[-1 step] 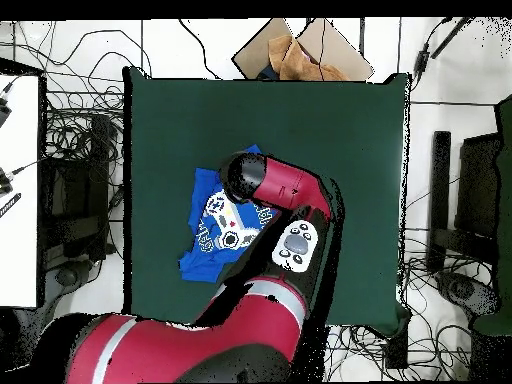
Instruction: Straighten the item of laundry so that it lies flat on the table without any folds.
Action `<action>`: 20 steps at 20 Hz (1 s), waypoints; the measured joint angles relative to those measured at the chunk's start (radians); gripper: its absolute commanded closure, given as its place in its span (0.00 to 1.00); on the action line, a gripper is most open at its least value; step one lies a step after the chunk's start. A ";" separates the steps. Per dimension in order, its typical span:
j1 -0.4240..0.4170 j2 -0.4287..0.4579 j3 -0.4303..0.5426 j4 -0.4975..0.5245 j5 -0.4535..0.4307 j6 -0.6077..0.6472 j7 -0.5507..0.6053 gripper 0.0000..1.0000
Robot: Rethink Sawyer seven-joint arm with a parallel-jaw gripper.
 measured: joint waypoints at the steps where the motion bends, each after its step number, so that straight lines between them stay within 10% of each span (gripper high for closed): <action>1: 0.000 0.005 0.000 0.001 0.000 -0.004 0.000 1.00; 20: -0.015 0.033 0.002 0.016 0.000 -0.057 0.000 1.00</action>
